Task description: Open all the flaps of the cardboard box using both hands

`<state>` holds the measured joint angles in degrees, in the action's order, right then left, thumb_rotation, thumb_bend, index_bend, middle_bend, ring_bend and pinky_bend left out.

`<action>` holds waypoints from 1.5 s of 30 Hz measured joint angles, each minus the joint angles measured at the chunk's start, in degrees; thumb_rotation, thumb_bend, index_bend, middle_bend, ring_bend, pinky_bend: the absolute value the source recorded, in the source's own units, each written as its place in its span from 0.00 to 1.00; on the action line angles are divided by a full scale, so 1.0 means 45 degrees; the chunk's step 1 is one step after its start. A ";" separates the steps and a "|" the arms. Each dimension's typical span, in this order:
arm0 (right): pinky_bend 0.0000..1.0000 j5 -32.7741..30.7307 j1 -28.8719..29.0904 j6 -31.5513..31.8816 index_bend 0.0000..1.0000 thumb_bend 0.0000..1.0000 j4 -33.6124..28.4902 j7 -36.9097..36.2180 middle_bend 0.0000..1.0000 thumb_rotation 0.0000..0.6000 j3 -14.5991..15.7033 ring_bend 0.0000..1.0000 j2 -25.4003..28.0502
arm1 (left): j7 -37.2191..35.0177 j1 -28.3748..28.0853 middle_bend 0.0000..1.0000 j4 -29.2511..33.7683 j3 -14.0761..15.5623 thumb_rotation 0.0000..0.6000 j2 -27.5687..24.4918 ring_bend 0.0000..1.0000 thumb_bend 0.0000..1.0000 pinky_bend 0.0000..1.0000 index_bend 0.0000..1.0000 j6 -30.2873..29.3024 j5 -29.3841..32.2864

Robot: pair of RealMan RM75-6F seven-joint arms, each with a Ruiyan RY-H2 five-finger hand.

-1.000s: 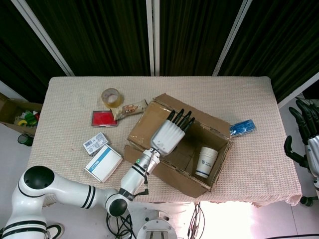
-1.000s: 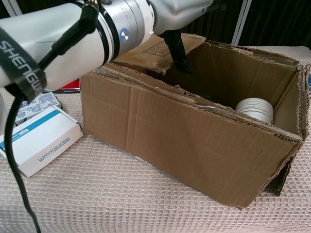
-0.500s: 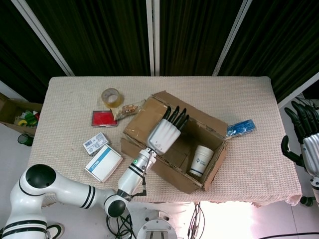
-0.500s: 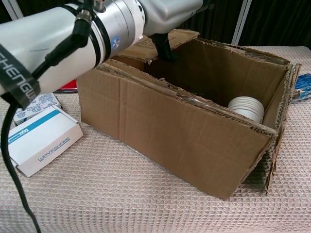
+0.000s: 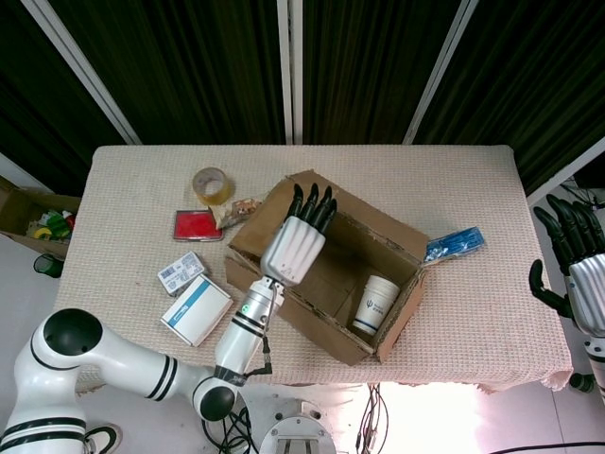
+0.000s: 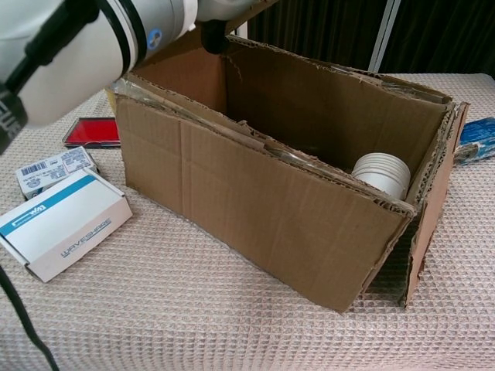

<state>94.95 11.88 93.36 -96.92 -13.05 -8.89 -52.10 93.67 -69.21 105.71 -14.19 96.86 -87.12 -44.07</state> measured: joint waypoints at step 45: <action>0.00 -0.0318 -0.1420 0.0703 0.00 0.44 0.1819 0.2226 0.00 1.00 0.0633 0.00 -0.0293 | -1.3477 0.5696 0.01 0.1252 0.0700 0.34 -0.8586 0.04 0.09 0.17 0.00 0.2658 -0.5759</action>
<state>93.52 5.49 96.52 -88.73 -3.03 -6.04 -53.42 33.03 -43.58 111.34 -11.04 58.22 -75.15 -69.99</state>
